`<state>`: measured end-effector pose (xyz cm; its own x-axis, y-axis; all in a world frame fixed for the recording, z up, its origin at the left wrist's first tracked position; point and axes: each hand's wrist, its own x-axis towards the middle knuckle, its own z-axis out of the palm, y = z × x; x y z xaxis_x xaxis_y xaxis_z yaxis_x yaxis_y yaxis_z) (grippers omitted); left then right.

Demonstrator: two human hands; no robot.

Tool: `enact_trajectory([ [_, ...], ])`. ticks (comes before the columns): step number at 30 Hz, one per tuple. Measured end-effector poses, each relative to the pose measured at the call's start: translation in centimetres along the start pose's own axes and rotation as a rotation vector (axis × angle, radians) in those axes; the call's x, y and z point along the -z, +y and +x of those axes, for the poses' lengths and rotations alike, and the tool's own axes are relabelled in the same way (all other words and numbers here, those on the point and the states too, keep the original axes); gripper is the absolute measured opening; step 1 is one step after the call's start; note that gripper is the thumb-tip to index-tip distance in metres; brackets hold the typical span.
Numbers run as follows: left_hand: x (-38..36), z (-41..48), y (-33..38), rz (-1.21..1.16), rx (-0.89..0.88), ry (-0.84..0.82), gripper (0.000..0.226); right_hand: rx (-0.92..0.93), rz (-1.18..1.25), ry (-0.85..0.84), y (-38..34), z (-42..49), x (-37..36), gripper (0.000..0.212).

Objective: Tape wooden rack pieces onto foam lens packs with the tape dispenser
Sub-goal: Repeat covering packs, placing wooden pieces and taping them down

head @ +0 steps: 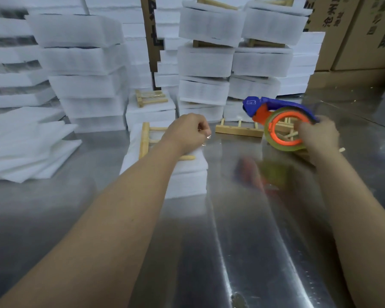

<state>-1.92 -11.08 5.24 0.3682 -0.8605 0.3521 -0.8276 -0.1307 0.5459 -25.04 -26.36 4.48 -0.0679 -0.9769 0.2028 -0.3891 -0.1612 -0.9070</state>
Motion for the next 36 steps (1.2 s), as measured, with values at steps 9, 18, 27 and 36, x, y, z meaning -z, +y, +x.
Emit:
enact_trajectory([
  [9,0.3,-0.2,0.2,0.074,0.027,-0.032,0.012,-0.199,0.139,-0.37,-0.6,-1.1,-1.5,0.037],
  [18,0.2,-0.3,0.2,0.024,0.067,-0.017,0.011,0.348,-0.406,0.029,-0.5,-2.7,-2.6,0.037],
  [27,0.1,0.0,0.1,0.058,0.033,-0.024,0.011,-0.002,0.544,-0.75,-2.9,-12.2,-9.6,0.038],
  [36,0.5,-0.6,1.4,0.062,0.011,0.042,0.023,-0.088,0.718,-0.691,-3.9,-11.2,-8.8,0.041],
])
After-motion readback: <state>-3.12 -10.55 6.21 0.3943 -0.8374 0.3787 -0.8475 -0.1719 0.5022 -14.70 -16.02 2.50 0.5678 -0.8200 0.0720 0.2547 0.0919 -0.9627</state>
